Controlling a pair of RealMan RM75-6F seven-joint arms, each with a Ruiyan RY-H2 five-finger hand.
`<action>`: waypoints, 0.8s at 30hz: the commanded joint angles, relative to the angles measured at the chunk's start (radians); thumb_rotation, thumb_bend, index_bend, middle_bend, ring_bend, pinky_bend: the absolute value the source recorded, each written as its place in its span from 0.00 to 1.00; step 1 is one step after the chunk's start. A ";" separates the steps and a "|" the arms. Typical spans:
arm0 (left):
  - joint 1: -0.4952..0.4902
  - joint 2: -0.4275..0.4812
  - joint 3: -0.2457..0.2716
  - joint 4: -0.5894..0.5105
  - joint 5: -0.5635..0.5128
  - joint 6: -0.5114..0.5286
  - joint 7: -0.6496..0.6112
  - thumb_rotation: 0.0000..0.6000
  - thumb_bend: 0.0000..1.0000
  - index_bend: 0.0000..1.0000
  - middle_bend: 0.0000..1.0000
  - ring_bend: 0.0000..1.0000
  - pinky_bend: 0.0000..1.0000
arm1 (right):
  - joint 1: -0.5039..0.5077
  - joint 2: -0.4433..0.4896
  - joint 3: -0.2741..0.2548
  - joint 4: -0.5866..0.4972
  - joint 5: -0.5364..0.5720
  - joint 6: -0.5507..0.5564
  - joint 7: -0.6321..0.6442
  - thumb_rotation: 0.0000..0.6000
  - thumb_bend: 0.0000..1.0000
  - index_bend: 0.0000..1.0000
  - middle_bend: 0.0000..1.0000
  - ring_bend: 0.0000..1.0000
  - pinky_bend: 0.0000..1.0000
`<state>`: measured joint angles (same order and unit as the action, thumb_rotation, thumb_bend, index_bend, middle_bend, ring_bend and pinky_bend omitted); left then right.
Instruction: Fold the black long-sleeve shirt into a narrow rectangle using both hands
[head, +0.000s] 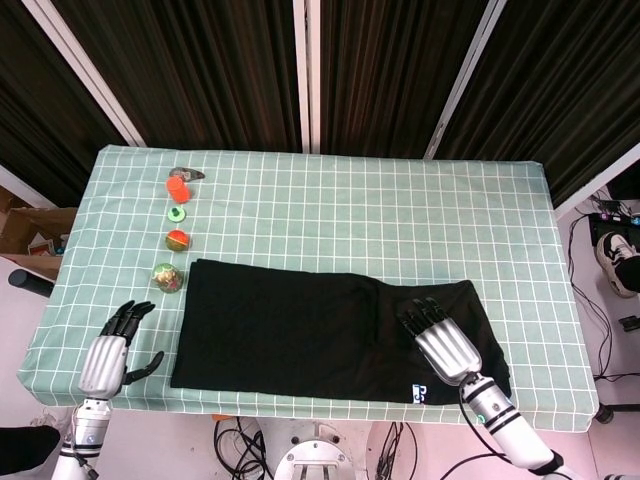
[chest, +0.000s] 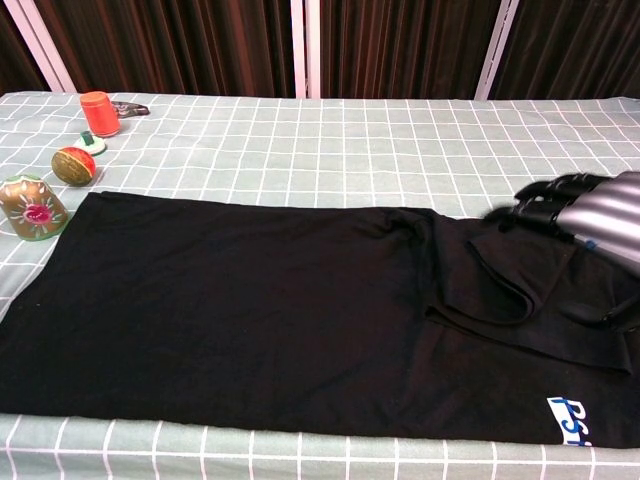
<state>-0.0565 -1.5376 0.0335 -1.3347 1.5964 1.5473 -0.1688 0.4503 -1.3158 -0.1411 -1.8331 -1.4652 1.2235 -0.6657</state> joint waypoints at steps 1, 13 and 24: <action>0.000 0.001 -0.002 -0.003 -0.001 0.001 0.000 1.00 0.25 0.14 0.13 0.07 0.19 | -0.042 0.063 0.010 -0.015 -0.091 0.107 0.093 1.00 0.19 0.04 0.19 0.03 0.12; -0.010 -0.002 -0.013 -0.018 0.000 -0.004 0.020 1.00 0.25 0.14 0.13 0.07 0.19 | 0.099 -0.047 0.169 0.192 0.144 -0.176 0.172 1.00 0.34 0.37 0.23 0.03 0.12; 0.002 0.000 -0.009 -0.007 -0.014 -0.003 0.006 1.00 0.25 0.14 0.13 0.07 0.19 | 0.152 -0.174 0.183 0.337 0.154 -0.258 0.200 1.00 0.35 0.39 0.23 0.03 0.12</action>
<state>-0.0540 -1.5375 0.0248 -1.3421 1.5826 1.5443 -0.1628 0.6005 -1.4877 0.0410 -1.4984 -1.3111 0.9677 -0.4674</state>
